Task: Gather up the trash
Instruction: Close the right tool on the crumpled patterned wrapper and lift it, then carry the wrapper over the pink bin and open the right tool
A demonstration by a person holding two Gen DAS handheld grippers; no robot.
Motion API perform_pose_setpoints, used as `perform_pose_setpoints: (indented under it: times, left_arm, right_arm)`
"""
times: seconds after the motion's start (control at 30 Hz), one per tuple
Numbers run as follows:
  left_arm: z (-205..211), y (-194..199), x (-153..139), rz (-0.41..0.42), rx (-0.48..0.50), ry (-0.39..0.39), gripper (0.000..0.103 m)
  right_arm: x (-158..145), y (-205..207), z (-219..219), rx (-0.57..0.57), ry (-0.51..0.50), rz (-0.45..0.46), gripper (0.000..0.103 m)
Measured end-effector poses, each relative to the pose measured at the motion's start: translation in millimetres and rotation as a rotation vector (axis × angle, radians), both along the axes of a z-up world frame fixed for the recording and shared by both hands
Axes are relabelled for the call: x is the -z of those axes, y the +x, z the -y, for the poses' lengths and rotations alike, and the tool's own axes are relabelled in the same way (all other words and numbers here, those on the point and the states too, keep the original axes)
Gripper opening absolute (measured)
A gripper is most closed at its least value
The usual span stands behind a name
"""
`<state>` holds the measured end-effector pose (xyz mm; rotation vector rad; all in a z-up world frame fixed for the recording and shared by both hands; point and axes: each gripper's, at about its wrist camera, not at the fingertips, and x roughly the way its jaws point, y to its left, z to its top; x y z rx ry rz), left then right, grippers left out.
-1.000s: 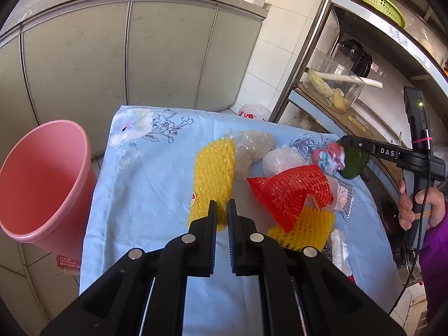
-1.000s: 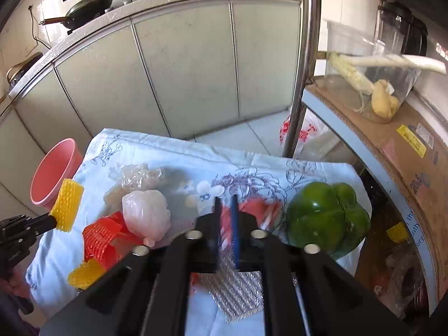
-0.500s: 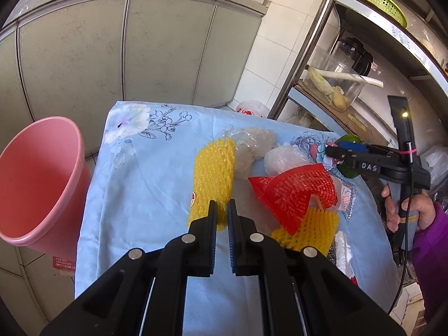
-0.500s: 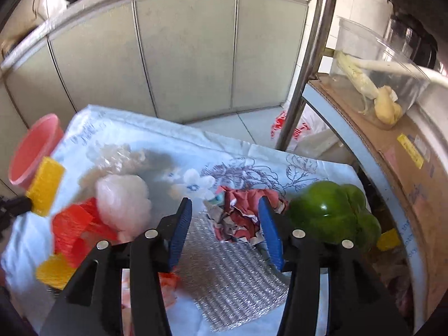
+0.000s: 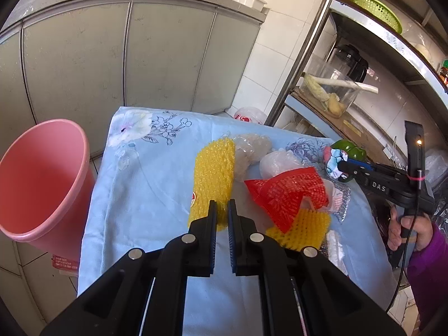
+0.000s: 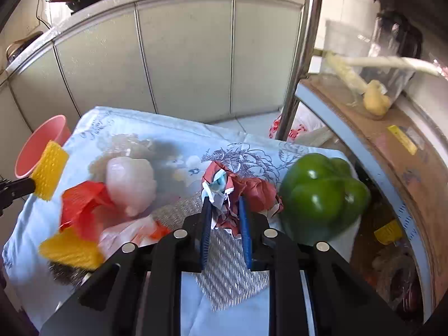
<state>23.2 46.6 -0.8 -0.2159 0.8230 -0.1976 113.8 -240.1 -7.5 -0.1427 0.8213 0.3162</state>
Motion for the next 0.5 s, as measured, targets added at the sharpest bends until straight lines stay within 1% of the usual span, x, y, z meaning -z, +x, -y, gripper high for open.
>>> perform_pose_setpoints:
  times: [0.17,0.3,0.5]
  left_arm:
    - [2.2,-13.3,-8.1,0.016,0.007,0.002,0.007]
    - [4.3,-24.9,-13.9,0.028,0.014,0.002,0.007]
    - [4.8,-39.3,-23.4,0.046,0.018,-0.003,0.007]
  right_arm:
    - [-18.4,-31.0,4.5,-0.002,0.051,0.036,0.020]
    - [-30.8,-48.5,6.6,-0.011,0.107,0.047,0.020]
    - [-48.2,-68.3,-6.5,-0.051,0.233,0.054,0.020]
